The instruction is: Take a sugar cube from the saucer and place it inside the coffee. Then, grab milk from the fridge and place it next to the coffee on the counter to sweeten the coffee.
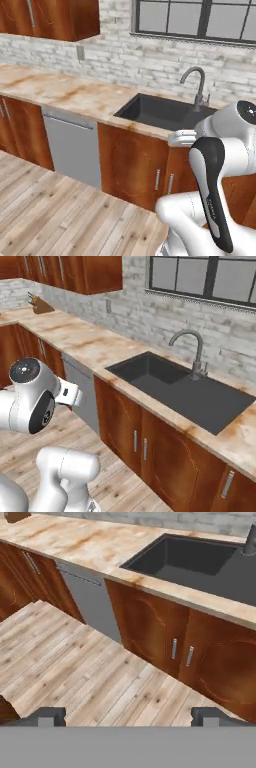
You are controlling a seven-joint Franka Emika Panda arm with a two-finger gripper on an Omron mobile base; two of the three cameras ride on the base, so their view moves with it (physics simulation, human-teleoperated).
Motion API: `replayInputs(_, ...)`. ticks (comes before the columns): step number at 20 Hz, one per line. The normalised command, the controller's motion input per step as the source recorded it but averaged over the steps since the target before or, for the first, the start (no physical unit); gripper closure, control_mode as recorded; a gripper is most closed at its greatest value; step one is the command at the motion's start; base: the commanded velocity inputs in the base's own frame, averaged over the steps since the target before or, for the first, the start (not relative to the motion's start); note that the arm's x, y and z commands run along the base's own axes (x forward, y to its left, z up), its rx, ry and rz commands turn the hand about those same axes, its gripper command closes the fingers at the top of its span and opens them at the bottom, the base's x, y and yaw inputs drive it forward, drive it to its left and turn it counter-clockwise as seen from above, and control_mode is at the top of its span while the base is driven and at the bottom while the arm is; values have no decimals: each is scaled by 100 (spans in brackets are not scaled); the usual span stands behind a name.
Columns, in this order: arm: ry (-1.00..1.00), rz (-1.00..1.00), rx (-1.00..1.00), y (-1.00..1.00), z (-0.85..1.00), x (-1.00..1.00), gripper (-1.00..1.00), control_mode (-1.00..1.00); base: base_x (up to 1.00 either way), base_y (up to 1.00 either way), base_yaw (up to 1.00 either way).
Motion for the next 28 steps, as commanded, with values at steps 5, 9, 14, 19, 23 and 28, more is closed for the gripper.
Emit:
replayInputs(5, 0, 0, 0, 0, 0, 0, -100, 100, 0, 0, 100)
replayInputs(9, 0, 0, 0, 0, 0, 0, -100, 100, 2, -2, 95)
replayInputs(14, 0, 0, 0, 0, 0, 0, -100, 100, 62, -62, 52)
replayInputs(19, 0, 0, 0, 0, 0, 0, -100, 100, 100, -66, 36)
replayInputs(23, 0, 0, 0, 0, 0, 0, -100, 100, 100, -27, 26)
replayInputs(28, 0, 0, 0, 0, 0, 0, -100, 100, 100, -2, 25)
